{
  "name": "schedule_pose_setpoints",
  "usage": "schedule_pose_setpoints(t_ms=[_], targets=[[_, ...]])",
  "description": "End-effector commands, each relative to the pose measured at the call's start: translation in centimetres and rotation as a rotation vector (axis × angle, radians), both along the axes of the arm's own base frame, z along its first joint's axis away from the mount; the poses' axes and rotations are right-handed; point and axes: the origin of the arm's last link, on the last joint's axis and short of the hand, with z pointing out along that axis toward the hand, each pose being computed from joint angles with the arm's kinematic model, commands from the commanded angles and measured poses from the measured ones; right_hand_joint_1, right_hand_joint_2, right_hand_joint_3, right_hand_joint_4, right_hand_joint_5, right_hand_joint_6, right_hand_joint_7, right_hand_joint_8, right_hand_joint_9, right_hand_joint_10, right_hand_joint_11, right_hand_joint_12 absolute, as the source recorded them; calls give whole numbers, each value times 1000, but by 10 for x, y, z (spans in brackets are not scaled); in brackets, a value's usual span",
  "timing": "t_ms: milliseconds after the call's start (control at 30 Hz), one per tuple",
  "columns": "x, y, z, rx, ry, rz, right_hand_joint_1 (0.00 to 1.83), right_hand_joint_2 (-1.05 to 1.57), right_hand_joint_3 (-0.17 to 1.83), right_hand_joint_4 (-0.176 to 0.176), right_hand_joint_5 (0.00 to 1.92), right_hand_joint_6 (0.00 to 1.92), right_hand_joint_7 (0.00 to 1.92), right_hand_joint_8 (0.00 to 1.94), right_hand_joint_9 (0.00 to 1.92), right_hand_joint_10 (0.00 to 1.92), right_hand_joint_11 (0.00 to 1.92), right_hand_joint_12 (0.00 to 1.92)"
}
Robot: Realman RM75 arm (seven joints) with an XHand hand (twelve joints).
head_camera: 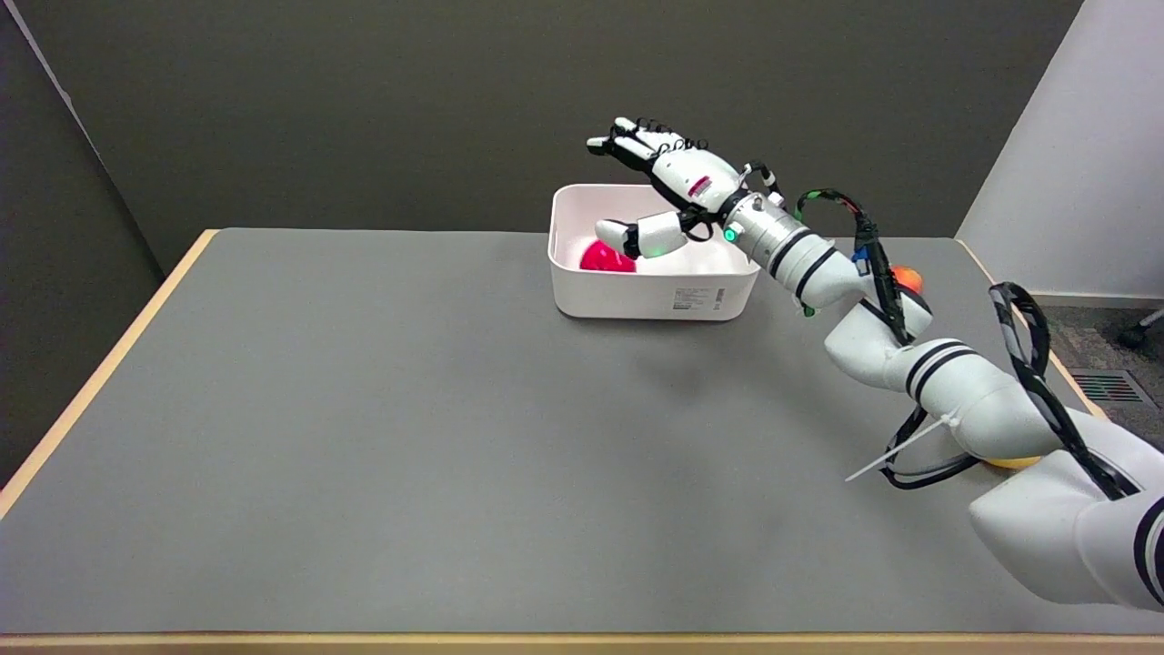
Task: Place the pomegranate into the white box.
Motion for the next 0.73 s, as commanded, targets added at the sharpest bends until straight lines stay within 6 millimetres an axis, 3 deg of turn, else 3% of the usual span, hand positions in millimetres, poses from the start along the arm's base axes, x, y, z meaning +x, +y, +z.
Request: schedule_pose_setpoints(t_ms=[33, 133, 267, 333, 400, 500, 733], targets=[[33, 31, -13, 60, -122, 115, 297, 512, 893, 132, 64, 367, -1, -1, -1, 57, -1, 720], [56, 53, -27, 146, -169, 202, 292, 514, 894, 130, 63, 364, -1, -1, -1, 61, -1, 711], [76, 87, -44, 264, -241, 272, 286, 568, 832, 125, 89, 332, -1, 39, -1, 213, -1, 768], [88, 107, -56, 342, -285, 308, 255, 535, 940, 117, 82, 401, 76, 216, 20, 486, -1, 992], [92, 128, -64, 405, -332, 321, 207, 560, 958, 113, 124, 418, 151, 280, 59, 606, -1, 1078], [89, 152, -72, 462, -394, 306, 253, 653, 856, 113, 246, 480, 381, 383, 292, 792, 128, 1276], [58, 189, -74, 508, -618, 253, 290, 681, 858, 122, 300, 578, 479, 503, 412, 943, 260, 1409]])
